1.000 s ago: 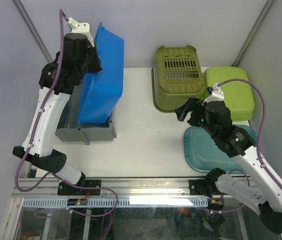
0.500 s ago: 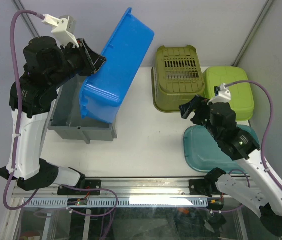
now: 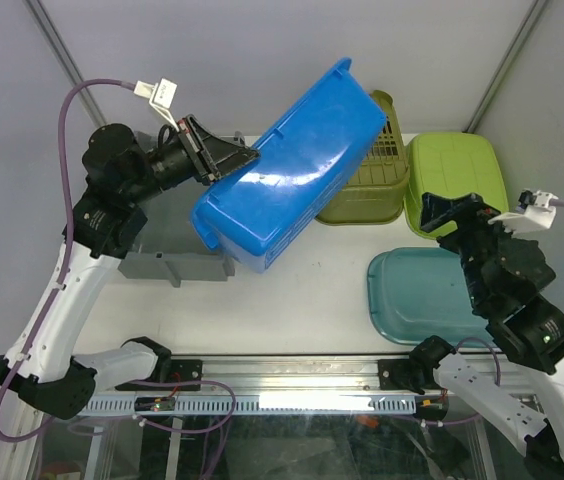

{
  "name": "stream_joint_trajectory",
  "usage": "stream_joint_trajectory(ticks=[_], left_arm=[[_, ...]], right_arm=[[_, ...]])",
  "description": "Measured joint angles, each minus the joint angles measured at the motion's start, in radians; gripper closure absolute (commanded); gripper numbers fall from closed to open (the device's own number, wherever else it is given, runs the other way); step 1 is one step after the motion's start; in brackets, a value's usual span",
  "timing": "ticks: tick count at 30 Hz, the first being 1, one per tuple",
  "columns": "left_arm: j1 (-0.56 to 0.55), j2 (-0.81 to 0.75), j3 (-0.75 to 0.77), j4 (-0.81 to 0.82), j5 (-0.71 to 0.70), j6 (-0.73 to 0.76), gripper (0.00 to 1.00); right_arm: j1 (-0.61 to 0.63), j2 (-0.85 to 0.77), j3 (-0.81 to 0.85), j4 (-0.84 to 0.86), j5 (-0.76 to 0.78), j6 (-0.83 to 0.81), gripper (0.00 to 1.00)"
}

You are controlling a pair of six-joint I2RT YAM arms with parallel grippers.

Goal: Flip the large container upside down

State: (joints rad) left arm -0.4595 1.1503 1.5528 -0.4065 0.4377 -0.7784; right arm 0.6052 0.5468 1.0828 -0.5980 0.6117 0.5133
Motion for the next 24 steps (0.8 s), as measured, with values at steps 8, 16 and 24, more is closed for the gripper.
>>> stream_joint_trajectory(ticks=[8, 16, 24], left_arm=[[-0.005, -0.077, -0.203, 0.235, 0.129, -0.181, 1.00], [-0.004, -0.026, -0.180, 0.247, 0.250, -0.209, 1.00], [-0.006, 0.000, -0.111, 0.247, 0.408, -0.204, 1.00]], right_arm=[[0.000, 0.011, 0.128, -0.006, 0.040, -0.087, 0.17], [0.000, 0.045, 0.140, -0.005, 0.039, -0.127, 0.17], [-0.002, 0.048, 0.153, 0.021, -0.169, -0.216, 0.10]])
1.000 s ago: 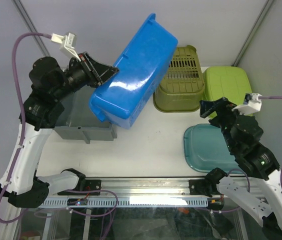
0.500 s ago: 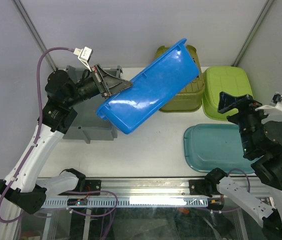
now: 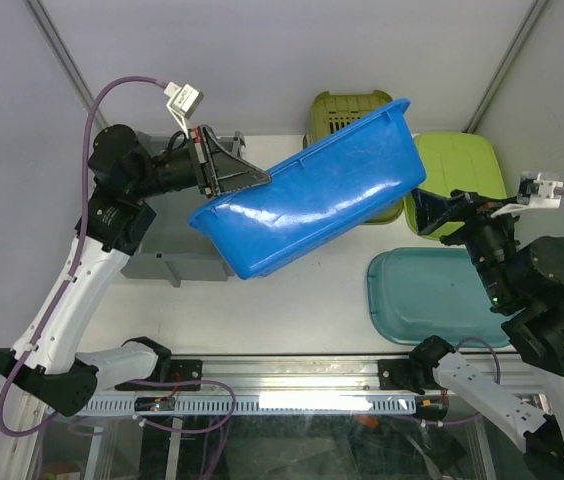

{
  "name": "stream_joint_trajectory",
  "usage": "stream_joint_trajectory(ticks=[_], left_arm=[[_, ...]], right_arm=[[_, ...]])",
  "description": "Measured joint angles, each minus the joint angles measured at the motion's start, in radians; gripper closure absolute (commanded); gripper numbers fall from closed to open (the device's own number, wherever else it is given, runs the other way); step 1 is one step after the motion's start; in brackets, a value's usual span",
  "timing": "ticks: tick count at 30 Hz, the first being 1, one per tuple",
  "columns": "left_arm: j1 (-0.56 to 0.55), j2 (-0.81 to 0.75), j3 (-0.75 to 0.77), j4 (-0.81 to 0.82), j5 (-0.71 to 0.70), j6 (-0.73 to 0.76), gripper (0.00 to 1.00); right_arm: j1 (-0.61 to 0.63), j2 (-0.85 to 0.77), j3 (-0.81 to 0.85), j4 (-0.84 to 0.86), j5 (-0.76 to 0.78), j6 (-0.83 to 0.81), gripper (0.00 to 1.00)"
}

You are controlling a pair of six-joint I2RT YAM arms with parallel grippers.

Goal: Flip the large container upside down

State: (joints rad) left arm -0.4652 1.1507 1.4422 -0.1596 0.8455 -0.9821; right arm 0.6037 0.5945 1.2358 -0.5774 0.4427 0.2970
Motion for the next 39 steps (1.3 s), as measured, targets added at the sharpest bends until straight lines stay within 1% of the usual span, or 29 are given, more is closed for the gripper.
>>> stream_joint_trajectory(ticks=[3, 5, 9, 14, 18, 21, 24, 30, 35, 39], left_arm=[[0.002, 0.012, 0.021, -0.019, 0.027, 0.030, 1.00], [-0.001, 0.012, 0.021, -0.042, 0.042, 0.060, 1.00], [-0.006, -0.013, -0.029, -0.087, 0.042, 0.111, 1.00], [-0.007, -0.013, -0.035, -0.143, 0.061, 0.138, 1.00], [-0.008, -0.006, -0.050, -0.145, 0.081, 0.138, 1.00], [-0.016, -0.008, -0.073, -0.136, 0.107, 0.147, 1.00], [-0.027, -0.013, -0.100, -0.137, 0.136, 0.165, 1.00], [-0.056, -0.019, -0.141, -0.167, 0.157, 0.188, 1.00], [-0.104, -0.016, -0.139, -0.198, 0.140, 0.195, 1.00], [-0.174, 0.013, -0.112, -0.224, 0.105, 0.206, 1.00]], right_arm=[[-0.001, 0.008, 0.056, 0.013, -0.192, -0.063, 0.06], [-0.001, 0.017, 0.101, 0.031, -0.302, -0.100, 0.04], [-0.001, 0.021, 0.158, 0.079, -0.494, -0.176, 0.04], [-0.001, 0.029, 0.161, 0.088, -0.649, -0.247, 0.02], [-0.001, 0.077, 0.164, 0.059, -0.763, -0.301, 0.02], [-0.001, 0.135, 0.163, 0.026, -0.834, -0.329, 0.02], [-0.001, 0.159, 0.138, 0.023, -0.891, -0.344, 0.03], [-0.001, 0.121, 0.077, 0.048, -1.004, -0.354, 0.03], [-0.001, 0.060, 0.077, 0.097, -1.027, -0.379, 0.03], [-0.001, 0.051, 0.097, 0.068, -1.024, -0.433, 0.06]])
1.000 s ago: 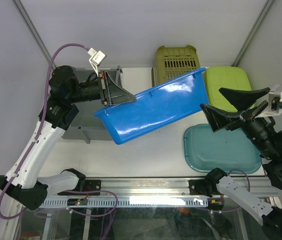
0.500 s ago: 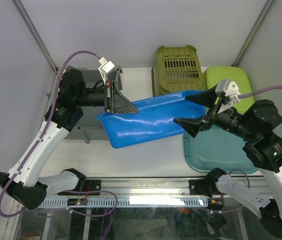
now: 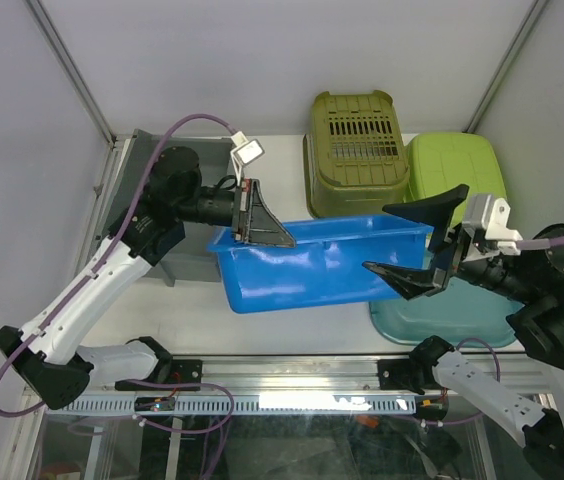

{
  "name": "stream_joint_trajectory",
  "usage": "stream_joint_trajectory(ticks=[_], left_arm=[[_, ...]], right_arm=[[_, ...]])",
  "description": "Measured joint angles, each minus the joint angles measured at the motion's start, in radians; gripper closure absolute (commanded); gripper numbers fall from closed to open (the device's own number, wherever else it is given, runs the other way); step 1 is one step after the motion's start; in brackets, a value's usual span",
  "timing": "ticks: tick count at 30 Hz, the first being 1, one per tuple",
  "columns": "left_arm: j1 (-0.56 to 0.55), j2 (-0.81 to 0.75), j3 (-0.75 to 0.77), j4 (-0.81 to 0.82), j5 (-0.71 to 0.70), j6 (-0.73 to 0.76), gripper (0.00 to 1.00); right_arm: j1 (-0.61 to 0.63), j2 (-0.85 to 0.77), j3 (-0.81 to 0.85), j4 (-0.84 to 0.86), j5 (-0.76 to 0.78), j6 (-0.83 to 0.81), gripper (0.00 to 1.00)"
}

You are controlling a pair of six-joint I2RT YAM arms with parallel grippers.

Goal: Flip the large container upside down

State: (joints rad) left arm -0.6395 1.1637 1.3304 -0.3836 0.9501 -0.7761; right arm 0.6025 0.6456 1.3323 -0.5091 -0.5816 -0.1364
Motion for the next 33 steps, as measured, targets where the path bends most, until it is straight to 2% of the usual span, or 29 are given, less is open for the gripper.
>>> stream_joint_trajectory(ticks=[8, 13, 18, 22, 26, 31, 33], left_arm=[[-0.089, 0.062, 0.028, -0.038, -0.031, -0.016, 1.00], [-0.094, 0.072, 0.029, -0.031, -0.036, -0.025, 1.00], [-0.094, 0.072, 0.029, -0.010, -0.044, -0.039, 1.00], [-0.094, 0.073, 0.029, -0.011, -0.040, -0.045, 1.00], [-0.101, 0.073, 0.026, -0.014, -0.017, -0.056, 1.00], [-0.101, 0.072, 0.000, -0.014, 0.012, -0.060, 1.00], [-0.099, 0.072, -0.010, -0.015, 0.037, -0.061, 1.00]], right_arm=[[0.000, 0.109, 0.044, -0.203, -0.092, -0.080, 0.11], [0.000, 0.167, 0.042, -0.307, -0.148, -0.103, 0.24], [0.000, 0.198, 0.026, -0.349, -0.161, -0.134, 0.31], [-0.002, 0.205, 0.017, -0.354, -0.156, -0.166, 0.53], [-0.003, 0.206, 0.005, -0.356, -0.154, -0.185, 0.68], [-0.003, 0.204, -0.012, -0.359, -0.187, -0.192, 0.94], [-0.002, 0.204, -0.024, -0.357, -0.221, -0.208, 1.00]])
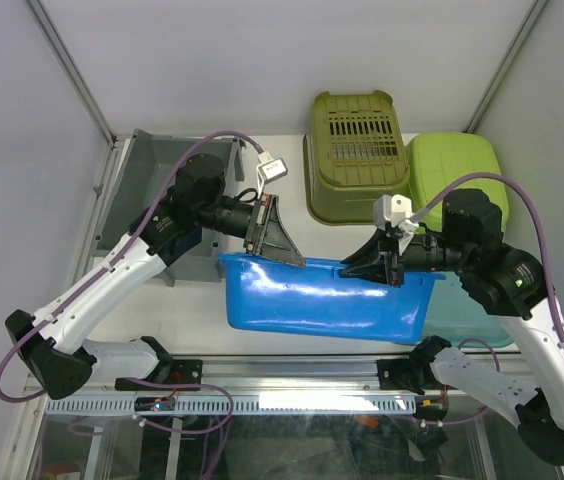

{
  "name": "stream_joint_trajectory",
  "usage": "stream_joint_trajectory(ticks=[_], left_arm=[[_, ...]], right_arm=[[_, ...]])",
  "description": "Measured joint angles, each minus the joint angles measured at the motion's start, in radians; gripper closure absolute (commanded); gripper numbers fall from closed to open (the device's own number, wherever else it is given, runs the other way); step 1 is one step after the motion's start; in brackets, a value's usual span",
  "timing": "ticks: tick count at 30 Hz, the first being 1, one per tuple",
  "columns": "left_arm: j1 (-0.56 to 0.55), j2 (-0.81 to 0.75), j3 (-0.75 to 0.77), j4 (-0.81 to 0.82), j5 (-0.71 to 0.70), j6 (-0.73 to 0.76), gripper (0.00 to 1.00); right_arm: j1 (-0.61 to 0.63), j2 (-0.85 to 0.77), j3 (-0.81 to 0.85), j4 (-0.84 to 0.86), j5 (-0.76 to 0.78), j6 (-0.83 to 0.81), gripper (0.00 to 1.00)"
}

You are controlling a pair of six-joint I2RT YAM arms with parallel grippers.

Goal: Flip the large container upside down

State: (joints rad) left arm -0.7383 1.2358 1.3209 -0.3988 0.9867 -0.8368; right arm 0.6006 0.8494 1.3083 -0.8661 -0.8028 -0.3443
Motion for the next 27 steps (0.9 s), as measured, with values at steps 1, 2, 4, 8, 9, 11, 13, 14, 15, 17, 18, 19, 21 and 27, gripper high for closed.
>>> stream_joint_trajectory(ticks=[1, 2, 4, 8, 9, 11, 13, 14, 15, 17, 18, 19, 21, 27], left_arm=[[0.000, -0.002, -0.008, 0.001, 0.010, 0.000, 1.00], [0.000, -0.008, -0.018, 0.003, 0.010, -0.006, 1.00], [0.000, -0.032, -0.040, 0.006, 0.002, -0.011, 1.00], [0.000, -0.068, -0.065, -0.034, -0.043, 0.014, 0.46], [0.001, -0.077, -0.064, -0.043, -0.097, 0.028, 0.32], [0.001, -0.087, -0.046, -0.059, -0.176, 0.072, 0.08], [0.001, -0.098, -0.015, -0.084, -0.258, 0.113, 0.01], [0.001, -0.105, 0.000, -0.100, -0.304, 0.129, 0.01], [0.003, -0.113, 0.014, -0.112, -0.354, 0.145, 0.01], [0.007, -0.131, 0.028, -0.139, -0.457, 0.164, 0.01], [0.007, -0.137, 0.030, -0.148, -0.491, 0.171, 0.01], [0.007, -0.148, 0.031, -0.164, -0.559, 0.182, 0.01], [0.008, -0.161, 0.033, -0.197, -0.683, 0.204, 0.01], [0.135, -0.088, 0.152, -0.340, -0.931, 0.286, 0.01]], right_arm=[[0.002, 0.000, -0.006, 0.003, -0.011, -0.002, 1.00], [0.002, -0.001, -0.012, 0.011, -0.018, 0.001, 1.00], [0.003, 0.002, -0.032, 0.032, -0.039, 0.019, 1.00], [0.004, 0.038, -0.048, 0.045, -0.080, 0.093, 1.00], [0.005, 0.054, -0.048, 0.046, -0.081, 0.114, 1.00], [0.008, 0.105, -0.051, 0.045, -0.074, 0.161, 1.00], [0.003, 0.174, -0.059, 0.052, -0.065, 0.215, 1.00], [0.003, 0.219, -0.060, 0.061, -0.078, 0.239, 1.00], [0.000, 0.256, -0.060, 0.080, -0.092, 0.260, 1.00], [-0.005, 0.309, -0.047, 0.137, -0.105, 0.289, 1.00], [-0.010, 0.327, -0.042, 0.153, -0.107, 0.298, 1.00], [-0.016, 0.345, -0.036, 0.168, -0.113, 0.307, 1.00], [-0.029, 0.374, -0.025, 0.183, -0.131, 0.314, 1.00], [-0.086, 0.444, 0.003, 0.218, -0.181, 0.323, 1.00]])
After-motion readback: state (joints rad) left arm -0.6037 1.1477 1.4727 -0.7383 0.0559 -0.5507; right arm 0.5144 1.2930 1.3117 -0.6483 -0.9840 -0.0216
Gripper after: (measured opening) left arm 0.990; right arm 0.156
